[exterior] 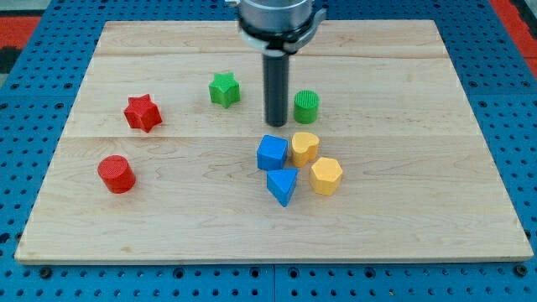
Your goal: Slide the green circle parallel to the right of the green star
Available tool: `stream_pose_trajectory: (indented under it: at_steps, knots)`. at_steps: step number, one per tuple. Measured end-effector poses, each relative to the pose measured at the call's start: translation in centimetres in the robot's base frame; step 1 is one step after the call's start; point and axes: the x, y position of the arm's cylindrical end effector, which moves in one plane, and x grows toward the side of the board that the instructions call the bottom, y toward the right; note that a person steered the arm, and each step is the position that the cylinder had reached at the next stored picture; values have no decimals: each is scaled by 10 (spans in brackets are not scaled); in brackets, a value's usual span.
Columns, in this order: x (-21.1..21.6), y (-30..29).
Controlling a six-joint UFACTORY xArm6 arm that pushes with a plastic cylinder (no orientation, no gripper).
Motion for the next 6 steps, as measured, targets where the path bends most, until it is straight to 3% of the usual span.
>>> stream_pose_trajectory:
  at_steps: [1,4,5,6]
  knots:
    - [-10,71]
    - [-30,159]
    - [-35,88]
    - [-21,-19]
